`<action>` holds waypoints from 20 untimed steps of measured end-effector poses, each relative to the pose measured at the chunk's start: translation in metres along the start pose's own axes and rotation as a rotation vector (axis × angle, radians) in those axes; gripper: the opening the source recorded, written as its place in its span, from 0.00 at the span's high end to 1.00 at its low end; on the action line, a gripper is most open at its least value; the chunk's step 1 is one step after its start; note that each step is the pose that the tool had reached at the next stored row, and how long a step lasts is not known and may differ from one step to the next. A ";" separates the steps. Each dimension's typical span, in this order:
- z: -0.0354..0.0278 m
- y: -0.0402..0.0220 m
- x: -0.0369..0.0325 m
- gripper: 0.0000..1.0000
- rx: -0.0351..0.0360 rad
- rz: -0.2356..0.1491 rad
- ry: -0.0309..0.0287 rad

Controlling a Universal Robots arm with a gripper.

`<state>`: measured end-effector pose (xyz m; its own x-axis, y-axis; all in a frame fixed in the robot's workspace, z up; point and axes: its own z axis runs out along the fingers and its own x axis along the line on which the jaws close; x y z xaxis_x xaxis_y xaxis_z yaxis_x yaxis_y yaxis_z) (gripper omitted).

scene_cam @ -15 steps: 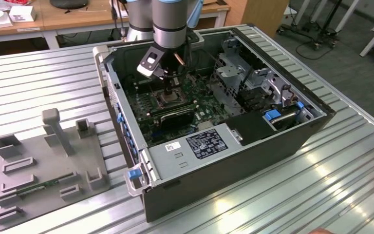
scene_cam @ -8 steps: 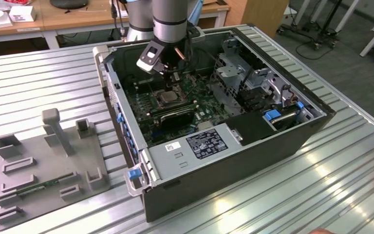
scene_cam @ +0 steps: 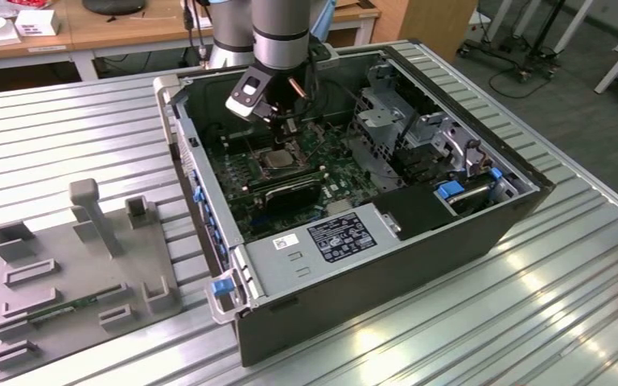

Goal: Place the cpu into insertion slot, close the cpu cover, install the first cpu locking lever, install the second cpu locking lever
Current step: 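Close the cpu cover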

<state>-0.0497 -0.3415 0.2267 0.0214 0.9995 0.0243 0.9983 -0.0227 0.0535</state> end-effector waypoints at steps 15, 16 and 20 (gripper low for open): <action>0.0001 0.0000 0.0000 0.90 0.0041 -0.169 0.0090; 0.0001 0.0000 0.0000 0.90 0.0046 -0.187 0.0100; 0.0002 0.0000 0.0000 0.90 0.0063 -0.260 0.0138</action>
<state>-0.0497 -0.3415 0.2265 -0.2363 0.9714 0.0242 0.9706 0.2348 0.0535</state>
